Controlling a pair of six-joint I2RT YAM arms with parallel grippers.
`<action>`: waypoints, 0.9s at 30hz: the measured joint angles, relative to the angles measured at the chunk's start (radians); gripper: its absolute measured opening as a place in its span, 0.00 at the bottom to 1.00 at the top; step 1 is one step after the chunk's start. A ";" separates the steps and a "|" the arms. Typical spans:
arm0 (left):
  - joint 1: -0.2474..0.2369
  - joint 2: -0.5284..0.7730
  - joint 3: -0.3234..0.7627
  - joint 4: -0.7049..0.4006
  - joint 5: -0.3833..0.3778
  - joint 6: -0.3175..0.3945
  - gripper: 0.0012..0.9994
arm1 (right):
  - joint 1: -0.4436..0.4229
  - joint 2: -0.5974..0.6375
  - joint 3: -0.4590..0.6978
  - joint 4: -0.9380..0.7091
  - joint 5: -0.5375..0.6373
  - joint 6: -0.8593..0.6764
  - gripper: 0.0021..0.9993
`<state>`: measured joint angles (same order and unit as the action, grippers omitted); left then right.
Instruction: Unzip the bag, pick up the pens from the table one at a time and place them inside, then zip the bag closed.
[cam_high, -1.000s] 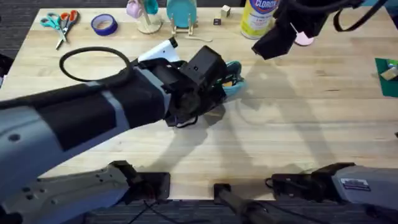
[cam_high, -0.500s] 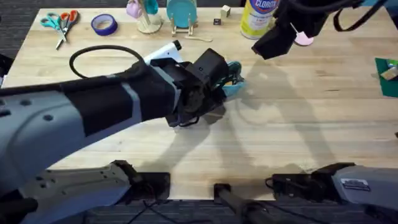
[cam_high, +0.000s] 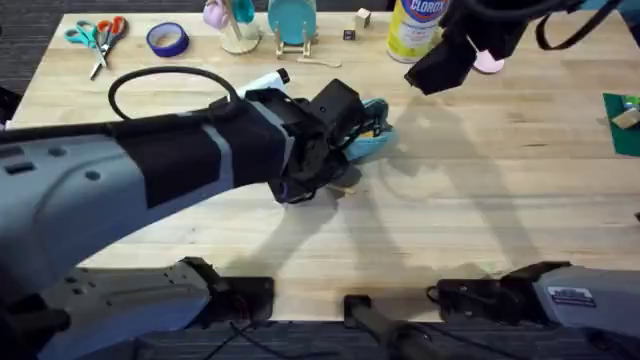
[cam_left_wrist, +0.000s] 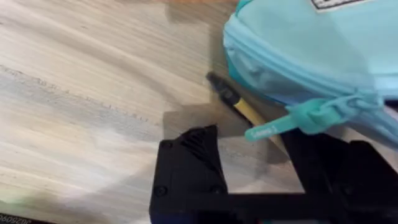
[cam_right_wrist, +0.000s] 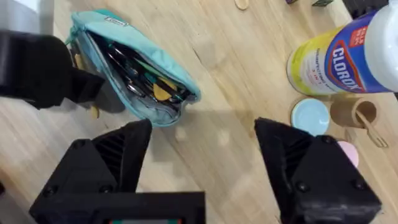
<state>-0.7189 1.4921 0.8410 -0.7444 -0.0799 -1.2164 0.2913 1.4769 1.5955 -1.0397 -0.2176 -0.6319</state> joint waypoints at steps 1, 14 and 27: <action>0.000 0.000 0.000 -0.001 0.000 -0.001 0.61 | 0.000 0.000 0.000 0.000 0.000 0.000 1.00; 0.003 0.002 0.000 -0.022 0.010 -0.015 0.22 | 0.000 0.000 0.000 0.004 0.000 0.000 1.00; 0.004 0.005 0.005 -0.016 0.024 -0.036 0.05 | 0.000 0.000 0.000 0.007 0.000 0.000 1.00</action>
<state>-0.7151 1.4967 0.8462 -0.7607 -0.0555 -1.2519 0.2913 1.4769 1.5955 -1.0325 -0.2176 -0.6319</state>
